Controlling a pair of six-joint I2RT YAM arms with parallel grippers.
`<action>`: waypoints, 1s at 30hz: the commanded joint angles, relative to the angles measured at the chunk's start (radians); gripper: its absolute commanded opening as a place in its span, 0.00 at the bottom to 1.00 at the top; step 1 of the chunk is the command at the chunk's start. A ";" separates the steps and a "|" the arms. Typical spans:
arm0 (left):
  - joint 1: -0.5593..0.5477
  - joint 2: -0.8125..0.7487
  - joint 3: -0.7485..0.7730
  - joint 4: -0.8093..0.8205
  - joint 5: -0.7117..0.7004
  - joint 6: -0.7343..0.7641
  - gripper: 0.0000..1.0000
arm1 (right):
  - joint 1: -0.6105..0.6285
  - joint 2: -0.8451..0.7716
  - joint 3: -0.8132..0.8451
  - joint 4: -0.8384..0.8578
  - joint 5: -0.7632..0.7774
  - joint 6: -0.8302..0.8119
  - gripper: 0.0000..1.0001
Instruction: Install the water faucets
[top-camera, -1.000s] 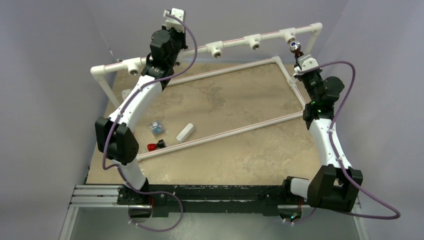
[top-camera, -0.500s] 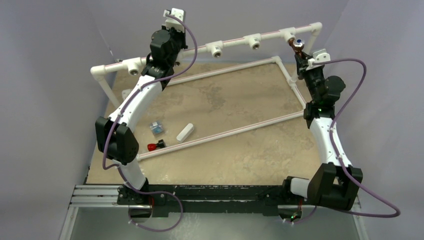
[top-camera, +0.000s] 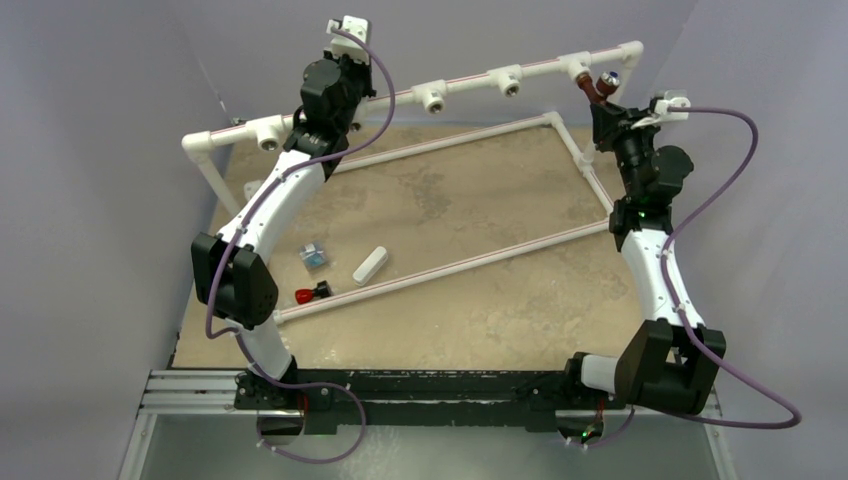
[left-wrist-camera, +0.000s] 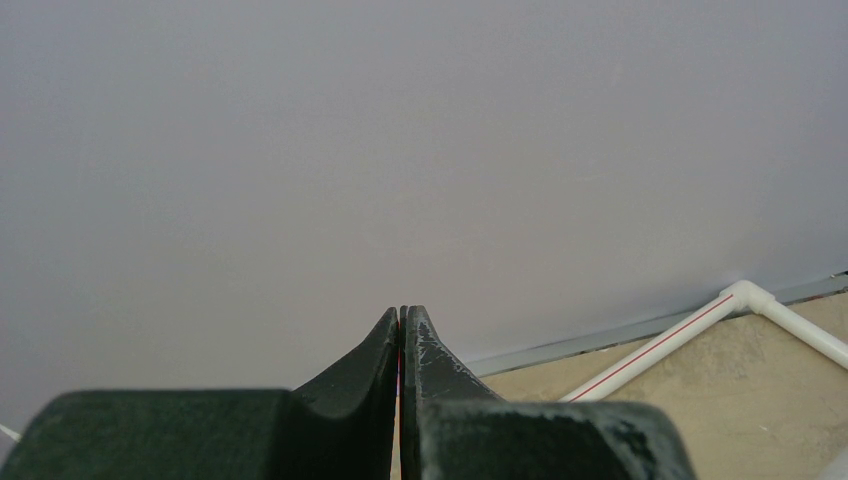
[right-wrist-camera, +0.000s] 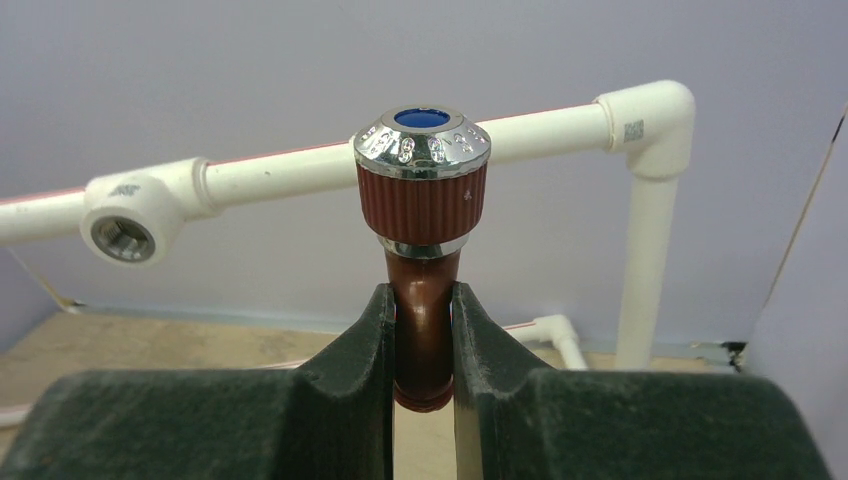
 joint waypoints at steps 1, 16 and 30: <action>-0.022 0.034 -0.036 -0.138 0.022 0.017 0.00 | -0.013 0.046 0.021 0.002 0.181 0.184 0.00; -0.035 0.035 -0.036 -0.136 0.008 0.032 0.00 | -0.016 0.034 -0.032 0.009 0.176 0.665 0.00; -0.051 0.043 -0.035 -0.129 -0.005 0.053 0.00 | -0.037 0.028 -0.029 0.025 0.125 1.061 0.00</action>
